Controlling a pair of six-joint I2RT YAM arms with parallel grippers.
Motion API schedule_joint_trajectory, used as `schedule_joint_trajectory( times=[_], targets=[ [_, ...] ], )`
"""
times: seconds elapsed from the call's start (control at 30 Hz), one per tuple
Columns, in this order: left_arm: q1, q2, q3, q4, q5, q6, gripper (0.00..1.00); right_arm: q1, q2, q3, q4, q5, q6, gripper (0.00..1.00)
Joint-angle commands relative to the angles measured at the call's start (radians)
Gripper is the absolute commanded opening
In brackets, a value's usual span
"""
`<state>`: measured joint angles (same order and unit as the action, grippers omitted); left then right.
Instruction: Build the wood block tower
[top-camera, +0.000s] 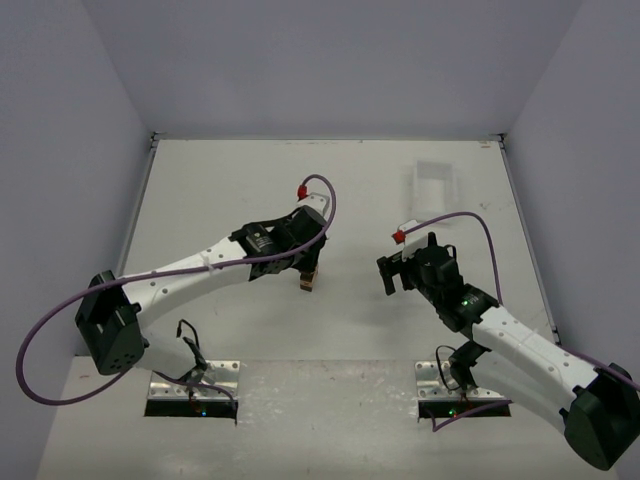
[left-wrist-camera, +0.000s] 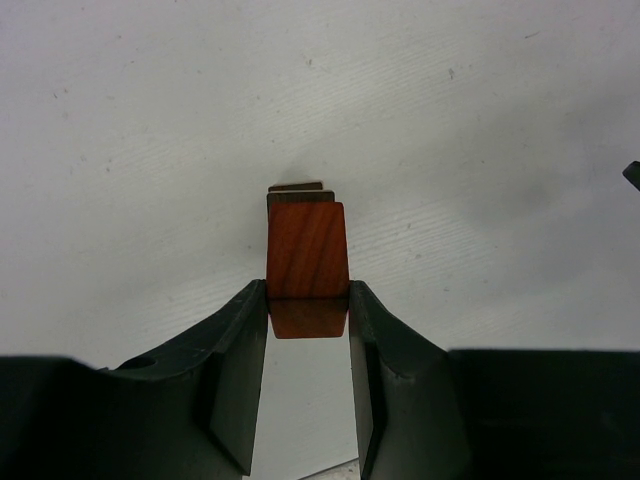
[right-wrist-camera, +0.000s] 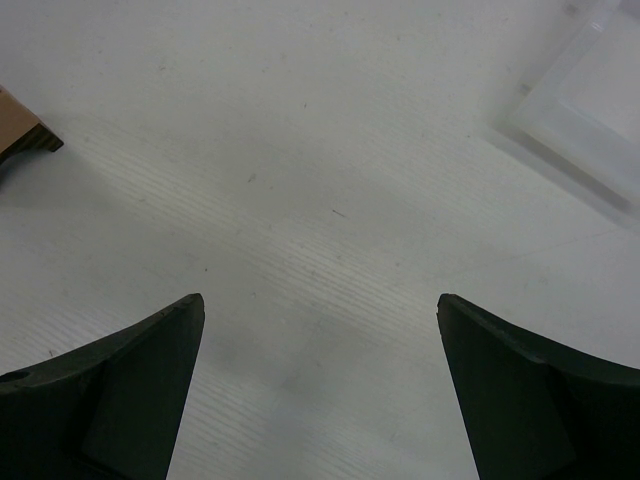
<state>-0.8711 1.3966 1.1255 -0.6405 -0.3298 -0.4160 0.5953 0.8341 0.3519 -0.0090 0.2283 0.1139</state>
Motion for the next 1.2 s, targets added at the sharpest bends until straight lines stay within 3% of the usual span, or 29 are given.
schedule_joint_trajectory(
  times=[0.0, 0.6, 0.8, 1.17],
  targets=[
    [-0.009, 0.009, 0.044, 0.015, -0.015, 0.008, 0.09, 0.001, -0.009, 0.035, 0.024, 0.02, 0.01, 0.99],
    [-0.009, 0.029, 0.052, 0.005, -0.026, 0.017, 0.19, 0.001, -0.003, 0.042, 0.014, 0.009, 0.002, 0.99],
    [-0.009, 0.03, 0.054, 0.004, -0.022, 0.017, 0.26, 0.001, -0.005, 0.041, 0.014, 0.009, 0.003, 0.99],
    [-0.009, 0.037, 0.054, 0.001, -0.032, 0.017, 0.29, 0.0, -0.006, 0.04, 0.014, 0.009, 0.0, 0.99]
  ],
)
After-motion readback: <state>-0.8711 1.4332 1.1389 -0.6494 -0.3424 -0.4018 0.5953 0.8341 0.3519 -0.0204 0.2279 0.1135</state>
